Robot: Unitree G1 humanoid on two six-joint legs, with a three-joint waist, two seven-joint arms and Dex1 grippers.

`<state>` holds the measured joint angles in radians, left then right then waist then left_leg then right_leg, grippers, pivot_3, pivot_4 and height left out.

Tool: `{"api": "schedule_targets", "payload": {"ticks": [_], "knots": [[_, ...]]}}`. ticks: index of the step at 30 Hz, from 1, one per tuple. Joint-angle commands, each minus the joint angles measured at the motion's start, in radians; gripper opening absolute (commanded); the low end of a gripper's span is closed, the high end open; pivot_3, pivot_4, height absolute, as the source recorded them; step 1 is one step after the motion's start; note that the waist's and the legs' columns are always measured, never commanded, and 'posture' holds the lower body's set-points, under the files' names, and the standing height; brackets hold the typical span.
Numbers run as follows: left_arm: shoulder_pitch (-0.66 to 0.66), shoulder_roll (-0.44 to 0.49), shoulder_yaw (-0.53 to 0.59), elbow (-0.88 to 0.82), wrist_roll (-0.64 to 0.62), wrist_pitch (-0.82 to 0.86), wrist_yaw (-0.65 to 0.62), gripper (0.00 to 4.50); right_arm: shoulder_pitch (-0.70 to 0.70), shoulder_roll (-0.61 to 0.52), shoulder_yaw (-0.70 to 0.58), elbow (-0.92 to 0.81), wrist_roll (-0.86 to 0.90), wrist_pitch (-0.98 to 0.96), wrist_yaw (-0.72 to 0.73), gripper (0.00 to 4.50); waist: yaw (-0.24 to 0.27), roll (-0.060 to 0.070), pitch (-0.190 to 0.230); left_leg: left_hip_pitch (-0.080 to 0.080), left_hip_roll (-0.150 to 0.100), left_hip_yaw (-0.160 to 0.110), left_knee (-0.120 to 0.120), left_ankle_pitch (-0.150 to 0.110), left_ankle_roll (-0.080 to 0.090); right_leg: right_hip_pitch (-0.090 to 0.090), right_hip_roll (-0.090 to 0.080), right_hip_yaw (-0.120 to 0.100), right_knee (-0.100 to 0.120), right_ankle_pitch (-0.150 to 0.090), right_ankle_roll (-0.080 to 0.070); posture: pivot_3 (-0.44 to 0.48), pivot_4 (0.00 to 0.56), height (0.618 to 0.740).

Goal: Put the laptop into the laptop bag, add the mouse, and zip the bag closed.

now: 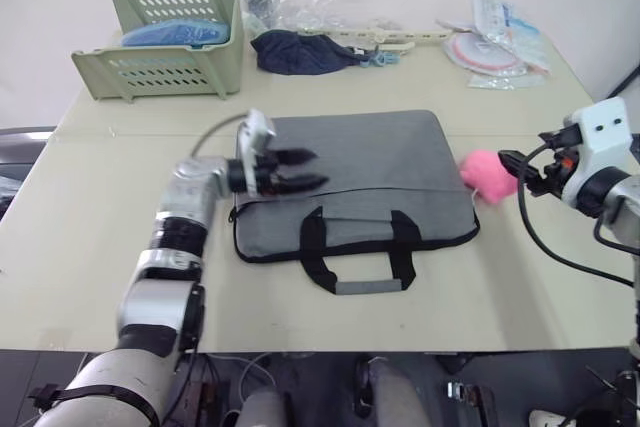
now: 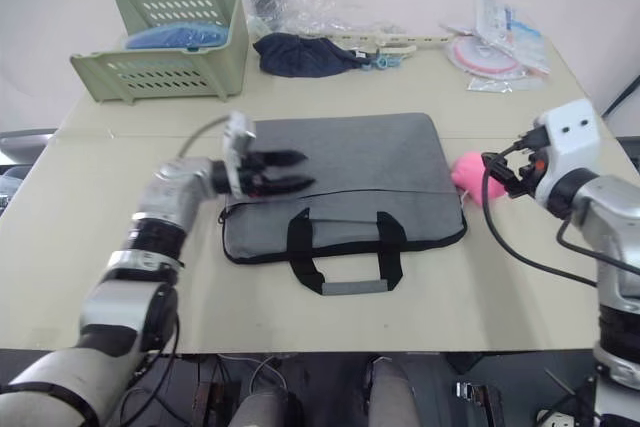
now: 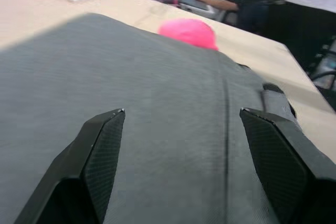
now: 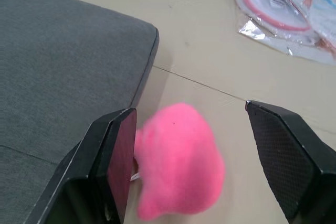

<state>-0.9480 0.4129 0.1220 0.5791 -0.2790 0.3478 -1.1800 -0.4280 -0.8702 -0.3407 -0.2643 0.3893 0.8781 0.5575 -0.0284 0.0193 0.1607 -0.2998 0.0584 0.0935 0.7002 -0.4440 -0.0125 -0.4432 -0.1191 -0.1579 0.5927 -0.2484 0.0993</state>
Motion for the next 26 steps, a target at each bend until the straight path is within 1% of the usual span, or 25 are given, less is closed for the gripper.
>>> {"api": "schedule_targets", "payload": {"ticks": [1, 4, 6, 8, 9, 11, 14, 16, 19, 21, 26], "knots": [[-0.042, 0.099, 0.073, -0.204, -0.096, 0.157, 0.046, 3.9, -0.034, -0.063, -0.016, -0.058, 0.049, 0.028, 0.063, 3.68, 0.003, -0.001, 0.001, 0.0, -0.001, 0.0, 0.0, 0.0, 0.0, 0.0, 0.0, 0.0, 0.0, 0.0, 0.0, 0.0, 0.15, 0.74], [-0.101, 0.231, 0.131, -0.233, -0.119, 0.223, 0.08, 3.9, -0.062, -0.115, -0.004, -0.038, 0.062, 0.016, 0.111, 3.68, 0.003, -0.004, 0.003, -0.001, -0.002, 0.0, 0.0, 0.0, 0.0, 0.0, -0.001, 0.0, -0.002, 0.0, 0.0, 0.0, 0.15, 0.74], [-0.13, 0.293, 0.166, -0.223, -0.14, 0.248, 0.101, 3.9, -0.07, -0.143, 0.001, -0.027, 0.067, 0.004, 0.14, 3.68, 0.001, -0.006, 0.004, -0.001, -0.002, 0.0, -0.001, 0.0, 0.0, 0.0, -0.001, 0.0, -0.003, 0.0, 0.0, 0.0, 0.15, 0.74], [-0.125, 0.372, 0.173, -0.23, -0.126, 0.253, 0.104, 3.9, -0.069, -0.186, -0.001, -0.015, 0.069, -0.012, 0.186, 3.68, 0.002, -0.006, 0.004, 0.0, -0.002, 0.0, -0.001, 0.0, 0.0, 0.0, -0.001, 0.0, -0.002, 0.0, 0.0, 0.0, 0.15, 0.74], [-0.106, 0.426, 0.173, -0.238, -0.113, 0.254, 0.094, 3.9, -0.066, -0.223, -0.008, -0.005, 0.075, -0.02, 0.228, 3.68, 0.001, -0.006, 0.004, 0.0, -0.002, 0.0, -0.001, 0.0, 0.0, 0.0, -0.001, 0.0, -0.002, 0.0, 0.0, 0.0, 0.15, 0.74], [-0.022, 0.536, 0.176, -0.276, -0.105, 0.282, 0.054, 3.9, -0.055, -0.31, -0.027, 0.011, 0.097, -0.026, 0.334, 3.68, 0.0, -0.003, 0.006, 0.0, -0.002, 0.001, -0.001, 0.0, 0.0, 0.0, -0.001, 0.0, -0.002, 0.0, 0.0, 0.0, 0.15, 0.74], [0.083, 0.631, 0.19, -0.312, -0.141, 0.336, 0.013, 3.9, -0.06, -0.385, -0.028, 0.037, 0.115, -0.046, 0.42, 3.68, -0.001, -0.003, 0.006, 0.001, -0.002, 0.002, -0.002, 0.0, 0.0, 0.0, -0.001, 0.0, -0.002, 0.0, 0.0, 0.0, 0.15, 0.74], [0.146, 0.662, 0.204, -0.341, -0.164, 0.352, -0.008, 3.9, -0.068, -0.408, -0.02, 0.058, 0.119, -0.062, 0.45, 3.68, 0.0, -0.005, 0.008, 0.001, -0.001, 0.002, -0.001, 0.0, 0.0, 0.0, -0.001, 0.001, -0.002, 0.0, 0.0, 0.0, 0.15, 0.74], [0.204, 0.674, 0.213, -0.376, -0.193, 0.38, -0.012, 3.9, -0.09, -0.422, 0.004, 0.088, 0.108, -0.095, 0.473, 3.68, 0.006, -0.01, 0.01, 0.0, -0.001, 0.002, 0.001, 0.0, 0.0, 0.0, -0.001, 0.001, -0.001, 0.0, 0.0, 0.0, 0.15, 0.74], [0.226, 0.664, 0.217, -0.396, -0.217, 0.397, -0.006, 3.9, -0.113, -0.417, 0.03, 0.104, 0.099, -0.113, 0.477, 3.68, 0.006, -0.01, 0.01, 0.0, -0.001, 0.002, 0.001, 0.0, 0.0, 0.0, -0.001, 0.001, -0.001, 0.0, 0.0, 0.0, 0.15, 0.74], [0.247, 0.66, 0.218, -0.416, -0.234, 0.371, 0.003, 3.9, -0.119, -0.407, 0.055, 0.101, 0.1, -0.123, 0.485, 3.68, 0.001, -0.01, 0.011, 0.0, -0.001, 0.003, -0.001, 0.0, 0.0, -0.001, -0.001, 0.001, -0.002, 0.0, 0.0, 0.0, 0.15, 0.74]]}}
